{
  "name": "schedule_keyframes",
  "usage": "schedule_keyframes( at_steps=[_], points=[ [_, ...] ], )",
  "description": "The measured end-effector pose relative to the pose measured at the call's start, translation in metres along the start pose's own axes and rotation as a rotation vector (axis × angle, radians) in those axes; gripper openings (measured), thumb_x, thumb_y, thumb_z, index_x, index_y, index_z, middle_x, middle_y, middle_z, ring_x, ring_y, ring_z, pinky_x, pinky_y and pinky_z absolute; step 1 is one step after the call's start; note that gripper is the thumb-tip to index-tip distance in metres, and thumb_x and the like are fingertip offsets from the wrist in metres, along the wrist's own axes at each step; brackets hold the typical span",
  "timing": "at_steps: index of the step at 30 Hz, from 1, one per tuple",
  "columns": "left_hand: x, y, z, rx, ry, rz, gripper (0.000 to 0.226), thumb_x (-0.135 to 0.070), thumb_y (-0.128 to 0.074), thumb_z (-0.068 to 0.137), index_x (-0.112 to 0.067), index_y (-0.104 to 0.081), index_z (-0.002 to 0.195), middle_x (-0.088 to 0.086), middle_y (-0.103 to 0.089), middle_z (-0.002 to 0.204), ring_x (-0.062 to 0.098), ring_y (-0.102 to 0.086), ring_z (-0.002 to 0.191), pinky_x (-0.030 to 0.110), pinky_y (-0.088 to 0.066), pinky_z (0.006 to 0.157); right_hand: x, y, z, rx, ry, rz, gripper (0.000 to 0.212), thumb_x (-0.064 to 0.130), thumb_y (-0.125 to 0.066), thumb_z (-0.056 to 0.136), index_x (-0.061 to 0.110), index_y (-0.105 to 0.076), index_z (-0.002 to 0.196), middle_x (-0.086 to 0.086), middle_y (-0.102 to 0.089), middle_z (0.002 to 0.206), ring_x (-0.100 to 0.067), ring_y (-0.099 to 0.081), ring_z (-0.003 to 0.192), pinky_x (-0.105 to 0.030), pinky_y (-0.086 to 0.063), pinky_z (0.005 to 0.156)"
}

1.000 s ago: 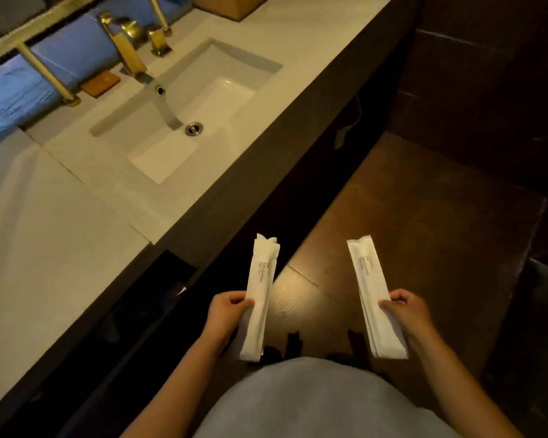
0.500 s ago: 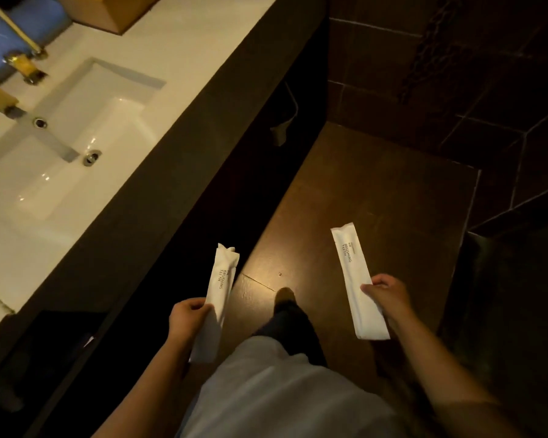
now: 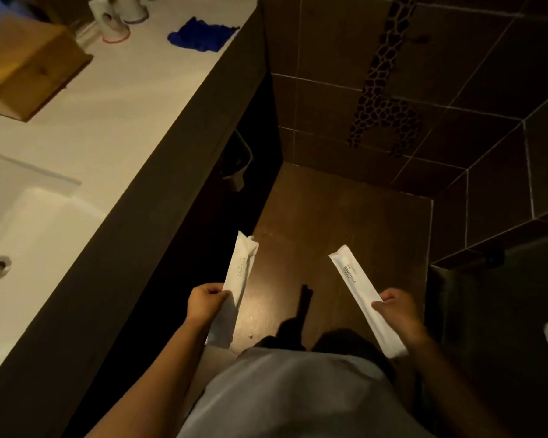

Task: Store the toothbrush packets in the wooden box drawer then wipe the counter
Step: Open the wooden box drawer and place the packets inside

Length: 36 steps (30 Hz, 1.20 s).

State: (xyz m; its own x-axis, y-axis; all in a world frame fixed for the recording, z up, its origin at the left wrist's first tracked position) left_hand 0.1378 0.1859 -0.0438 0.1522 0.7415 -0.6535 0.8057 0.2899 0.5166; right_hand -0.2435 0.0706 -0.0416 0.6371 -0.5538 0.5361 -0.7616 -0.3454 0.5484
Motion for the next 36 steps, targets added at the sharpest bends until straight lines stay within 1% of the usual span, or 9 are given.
schedule_keyframes(
  at_steps=[2, 4, 6, 9, 13, 19, 23, 30, 36],
  points=[
    [-0.029, -0.003, 0.018, -0.006, -0.015, -0.039, 0.011, -0.001, -0.062, 0.083, 0.002, -0.071, 0.089, 0.011, -0.068, 0.093, 0.023, -0.06, 0.087, 0.03, -0.046, 0.078, 0.008, 0.009, 0.023, -0.004, -0.001, -0.035, 0.027, -0.002, -0.066, 0.078, 0.011, -0.05, 0.06, -0.009, -0.053, 0.073, -0.026, -0.051, 0.077, -0.028, -0.037, 0.069],
    [-0.05, -0.008, 0.035, -0.024, -0.013, -0.079, 0.011, -0.001, -0.062, 0.082, -0.001, -0.071, 0.089, 0.008, -0.066, 0.09, 0.02, -0.06, 0.085, 0.03, -0.046, 0.078, 0.019, 0.014, 0.049, 0.016, 0.0, -0.074, 0.008, -0.003, -0.067, 0.078, -0.002, -0.06, 0.074, -0.011, -0.055, 0.081, -0.025, -0.049, 0.079, -0.028, -0.036, 0.072],
    [-0.063, -0.014, 0.049, -0.054, 0.007, -0.098, 0.013, -0.002, -0.062, 0.082, -0.001, -0.071, 0.092, 0.006, -0.066, 0.091, 0.02, -0.06, 0.085, 0.03, -0.047, 0.078, 0.036, 0.018, 0.082, 0.036, 0.023, -0.098, 0.009, -0.002, -0.067, 0.077, -0.007, -0.062, 0.082, -0.011, -0.055, 0.085, -0.026, -0.049, 0.08, -0.029, -0.036, 0.073],
    [-0.075, -0.026, 0.069, -0.131, 0.068, -0.131, 0.015, -0.003, -0.062, 0.083, -0.002, -0.071, 0.095, 0.005, -0.065, 0.092, 0.019, -0.059, 0.085, 0.029, -0.045, 0.076, 0.078, 0.019, 0.133, 0.104, 0.078, -0.134, 0.024, -0.001, -0.067, 0.078, 0.012, -0.053, 0.062, -0.012, -0.057, 0.084, -0.026, -0.053, 0.079, -0.031, -0.04, 0.072],
    [-0.087, -0.041, 0.079, -0.228, 0.197, -0.149, 0.017, -0.007, -0.061, 0.085, -0.006, -0.071, 0.099, 0.007, -0.066, 0.099, 0.02, -0.057, 0.088, 0.034, -0.048, 0.077, 0.153, 0.025, 0.194, 0.173, 0.174, -0.25, 0.03, 0.004, -0.067, 0.078, 0.019, -0.047, 0.061, -0.008, -0.057, 0.081, -0.027, -0.056, 0.08, -0.035, -0.047, 0.073],
    [-0.087, -0.056, 0.064, -0.384, 0.375, -0.176, 0.02, -0.01, -0.063, 0.084, -0.009, -0.071, 0.103, 0.014, -0.068, 0.106, 0.025, -0.059, 0.09, 0.037, -0.05, 0.075, 0.273, 0.015, 0.239, 0.348, 0.404, -0.424, 0.03, 0.003, -0.066, 0.078, 0.018, -0.047, 0.061, 0.002, -0.051, 0.064, -0.023, -0.055, 0.072, -0.028, -0.042, 0.065],
    [-0.081, -0.066, 0.048, -0.455, 0.468, -0.18, 0.021, -0.01, -0.063, 0.084, -0.011, -0.07, 0.104, 0.014, -0.068, 0.106, 0.023, -0.057, 0.084, 0.035, -0.047, 0.068, 0.328, -0.004, 0.254, 0.415, 0.519, -0.456, 0.014, 0.002, -0.064, 0.077, 0.011, -0.055, 0.071, 0.001, -0.053, 0.064, -0.023, -0.055, 0.07, -0.027, -0.041, 0.065],
    [-0.065, -0.069, 0.051, -0.504, 0.576, -0.255, 0.021, -0.009, -0.065, 0.083, -0.008, -0.071, 0.103, 0.016, -0.07, 0.103, 0.019, -0.06, 0.076, 0.033, -0.049, 0.065, 0.38, -0.053, 0.275, 0.498, 0.546, -0.486, 0.027, 0.003, -0.066, 0.076, 0.019, -0.051, 0.06, 0.002, -0.056, 0.066, -0.025, -0.058, 0.073, -0.029, -0.044, 0.067],
    [-0.099, -0.031, 0.113, -0.495, 0.526, -0.329, 0.018, -0.009, -0.064, 0.083, -0.011, -0.072, 0.1, 0.01, -0.07, 0.104, 0.016, -0.059, 0.082, 0.031, -0.047, 0.074, 0.418, -0.08, 0.278, 0.515, 0.554, -0.521, 0.019, 0.006, -0.068, 0.077, 0.015, -0.054, 0.068, 0.003, -0.056, 0.066, -0.024, -0.057, 0.073, -0.032, -0.046, 0.069]
  ],
)
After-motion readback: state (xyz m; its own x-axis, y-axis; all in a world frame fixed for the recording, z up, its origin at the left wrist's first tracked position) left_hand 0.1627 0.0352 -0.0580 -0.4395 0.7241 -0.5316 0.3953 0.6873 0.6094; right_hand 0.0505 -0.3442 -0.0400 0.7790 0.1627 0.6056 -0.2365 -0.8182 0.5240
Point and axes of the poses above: each hand's wrist, its own z-axis towards the middle knuckle, its own y-axis out of the back of the hand, x = y × z, the point moved 7 cm from there along z, towards the middle knuckle
